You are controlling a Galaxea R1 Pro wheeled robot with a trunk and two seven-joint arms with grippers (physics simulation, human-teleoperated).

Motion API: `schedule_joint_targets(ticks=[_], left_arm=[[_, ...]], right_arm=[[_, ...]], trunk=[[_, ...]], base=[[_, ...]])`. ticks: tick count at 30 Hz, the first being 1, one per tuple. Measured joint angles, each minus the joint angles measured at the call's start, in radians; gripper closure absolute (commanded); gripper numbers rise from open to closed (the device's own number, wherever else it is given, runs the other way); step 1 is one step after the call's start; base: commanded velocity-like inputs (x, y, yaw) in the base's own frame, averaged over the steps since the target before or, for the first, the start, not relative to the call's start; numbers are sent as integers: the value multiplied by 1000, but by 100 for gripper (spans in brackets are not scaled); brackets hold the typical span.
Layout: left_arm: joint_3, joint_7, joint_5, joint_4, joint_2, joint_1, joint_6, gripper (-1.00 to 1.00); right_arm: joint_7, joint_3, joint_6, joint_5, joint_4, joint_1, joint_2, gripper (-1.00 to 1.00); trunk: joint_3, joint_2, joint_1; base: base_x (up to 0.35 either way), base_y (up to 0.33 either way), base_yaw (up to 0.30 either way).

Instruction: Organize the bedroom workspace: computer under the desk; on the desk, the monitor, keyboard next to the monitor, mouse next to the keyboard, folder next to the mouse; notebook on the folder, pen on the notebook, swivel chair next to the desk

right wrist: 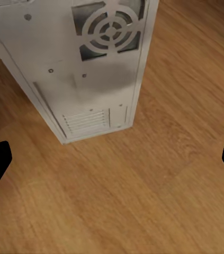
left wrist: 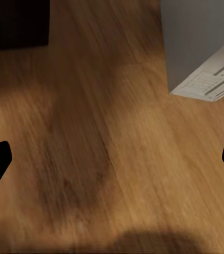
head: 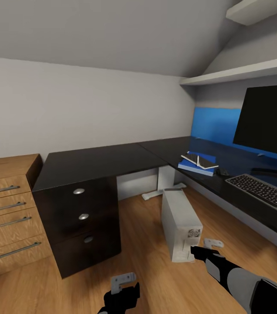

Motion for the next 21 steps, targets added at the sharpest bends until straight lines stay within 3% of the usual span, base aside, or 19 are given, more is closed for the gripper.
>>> schedule_joint_targets(ticks=[21], left_arm=[[8,3,0,-4,2,0,-11,-100]], right_arm=[[0,2,0,1,0,0,2,-100]], trunk=[[0,0,0]], base=[[231,0,0]])
